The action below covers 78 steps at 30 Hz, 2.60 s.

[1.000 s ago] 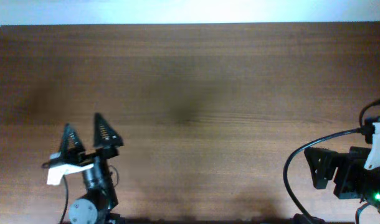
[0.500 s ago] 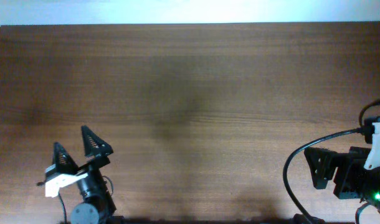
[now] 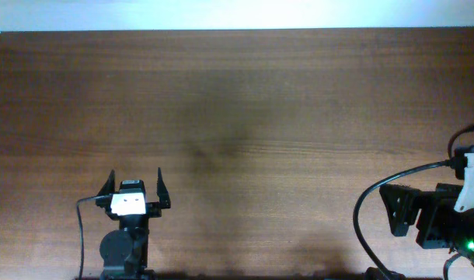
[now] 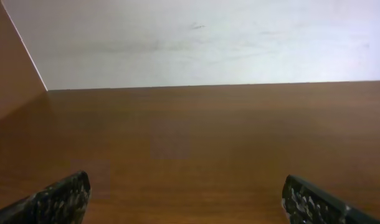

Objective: Untangle cables

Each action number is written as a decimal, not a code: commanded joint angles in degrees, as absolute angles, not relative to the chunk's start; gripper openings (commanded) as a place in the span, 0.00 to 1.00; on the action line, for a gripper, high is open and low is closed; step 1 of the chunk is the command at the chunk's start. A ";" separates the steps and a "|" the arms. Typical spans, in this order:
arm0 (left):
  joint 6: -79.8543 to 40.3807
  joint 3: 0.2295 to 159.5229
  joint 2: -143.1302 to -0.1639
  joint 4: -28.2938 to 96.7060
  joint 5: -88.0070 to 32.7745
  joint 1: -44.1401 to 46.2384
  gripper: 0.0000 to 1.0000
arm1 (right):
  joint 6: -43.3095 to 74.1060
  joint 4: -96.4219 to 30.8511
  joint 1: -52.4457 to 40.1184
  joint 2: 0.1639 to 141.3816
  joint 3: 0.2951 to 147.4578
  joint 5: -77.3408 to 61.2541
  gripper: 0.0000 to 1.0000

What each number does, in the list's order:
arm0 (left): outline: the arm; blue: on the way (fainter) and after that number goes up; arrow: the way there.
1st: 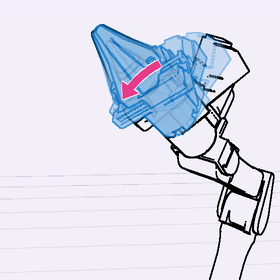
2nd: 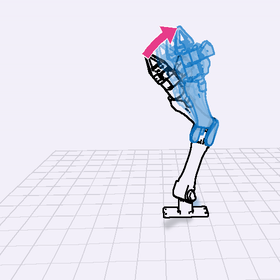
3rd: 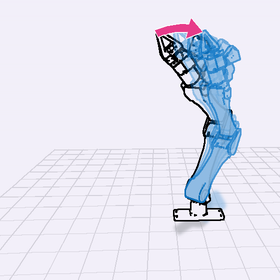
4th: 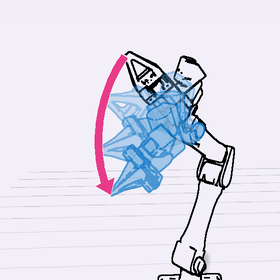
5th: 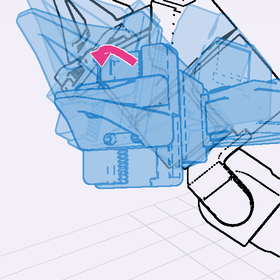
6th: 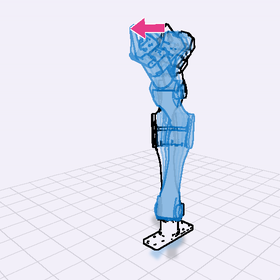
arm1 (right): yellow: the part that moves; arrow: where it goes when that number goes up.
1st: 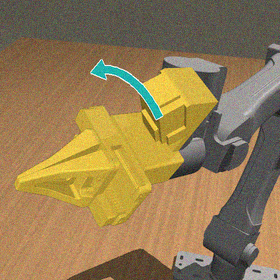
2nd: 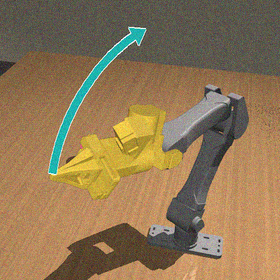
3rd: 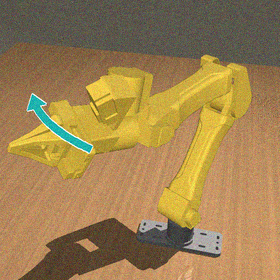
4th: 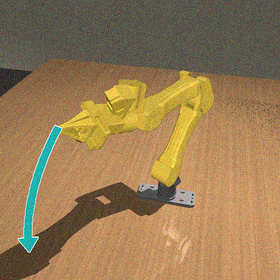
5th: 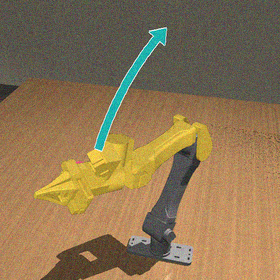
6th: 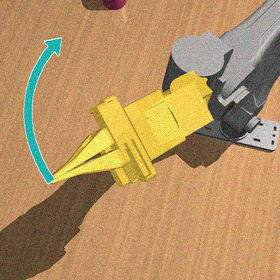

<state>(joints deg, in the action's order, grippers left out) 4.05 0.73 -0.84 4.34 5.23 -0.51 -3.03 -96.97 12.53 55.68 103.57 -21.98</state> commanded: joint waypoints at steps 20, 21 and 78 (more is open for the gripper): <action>1.74 0.54 -0.34 4.62 3.84 -0.91 0.99 | -4.29 -68.51 10.09 41.25 86.17 -15.94 0.99; 1.74 0.54 -0.34 4.62 3.84 -0.91 0.99 | -4.27 -57.08 8.73 35.64 76.07 -15.86 0.99; 1.74 0.54 -0.34 4.62 3.84 -0.91 0.99 | 4.78 -4.56 -0.36 0.19 0.32 1.98 0.99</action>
<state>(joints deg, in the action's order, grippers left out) 2.13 0.73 -0.62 4.49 4.25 -0.51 4.51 -4.08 -0.67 0.69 0.60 2.31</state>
